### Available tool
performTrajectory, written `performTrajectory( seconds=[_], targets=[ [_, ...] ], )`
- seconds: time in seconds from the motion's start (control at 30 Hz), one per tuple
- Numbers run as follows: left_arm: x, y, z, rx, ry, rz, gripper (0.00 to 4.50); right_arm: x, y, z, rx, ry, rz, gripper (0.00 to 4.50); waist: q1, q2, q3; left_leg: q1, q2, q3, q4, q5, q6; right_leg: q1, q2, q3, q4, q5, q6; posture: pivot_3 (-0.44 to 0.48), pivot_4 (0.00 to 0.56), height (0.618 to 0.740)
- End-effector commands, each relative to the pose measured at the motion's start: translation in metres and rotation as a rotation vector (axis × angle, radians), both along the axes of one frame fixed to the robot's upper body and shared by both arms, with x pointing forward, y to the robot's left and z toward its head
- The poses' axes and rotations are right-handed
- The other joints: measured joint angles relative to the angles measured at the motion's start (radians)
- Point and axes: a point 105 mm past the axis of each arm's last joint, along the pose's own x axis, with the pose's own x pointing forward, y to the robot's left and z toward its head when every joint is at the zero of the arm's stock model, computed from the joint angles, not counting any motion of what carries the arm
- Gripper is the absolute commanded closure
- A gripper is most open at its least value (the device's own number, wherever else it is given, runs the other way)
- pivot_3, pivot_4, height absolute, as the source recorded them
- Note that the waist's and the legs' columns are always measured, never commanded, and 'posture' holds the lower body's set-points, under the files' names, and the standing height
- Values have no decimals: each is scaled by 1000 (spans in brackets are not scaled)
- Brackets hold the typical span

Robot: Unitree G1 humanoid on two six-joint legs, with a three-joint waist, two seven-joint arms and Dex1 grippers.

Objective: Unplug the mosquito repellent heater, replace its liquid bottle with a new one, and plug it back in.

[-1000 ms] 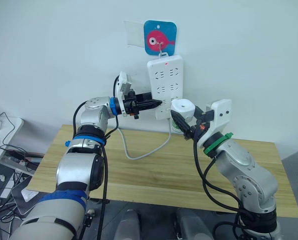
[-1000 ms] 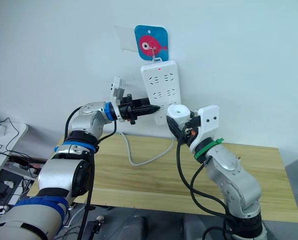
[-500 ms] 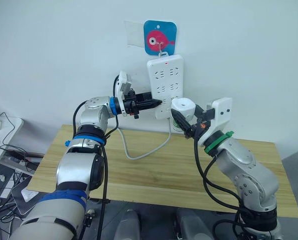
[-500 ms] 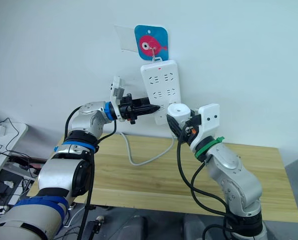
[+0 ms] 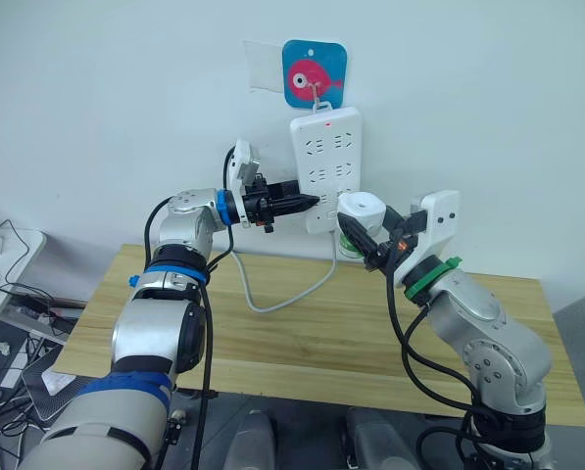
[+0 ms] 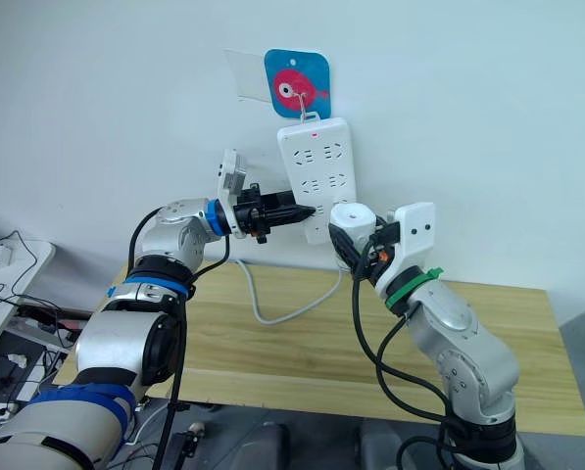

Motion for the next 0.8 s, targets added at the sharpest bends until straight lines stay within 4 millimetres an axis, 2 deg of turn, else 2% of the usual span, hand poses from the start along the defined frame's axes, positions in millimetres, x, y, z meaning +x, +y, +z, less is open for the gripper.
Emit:
performTrajectory(
  seconds=[0.03,0.37,0.6,0.8],
  targets=[
    [-4,-8,14,-7,-62,-46,3212,-5,-3,23,65,-68,6,1395,0,0,0,0,0,0,0,0,0,0,0,0,0,0,0,11,136,740],
    [-4,-9,13,-3,-66,-49,3212,-3,-4,20,64,-51,-3,1395,1,0,0,0,0,0,0,0,0,0,0,0,0,0,0,11,136,740],
    [-4,-11,13,-7,-64,-51,3212,1,6,11,-42,-90,-30,1395,0,0,0,0,0,0,0,0,0,0,0,0,0,0,0,7,142,740],
    [-5,-13,15,-24,-48,-65,3212,8,11,4,-67,-106,-51,1395,-6,0,0,0,0,0,0,0,0,0,0,0,1,0,0,8,145,740]
  ],
)
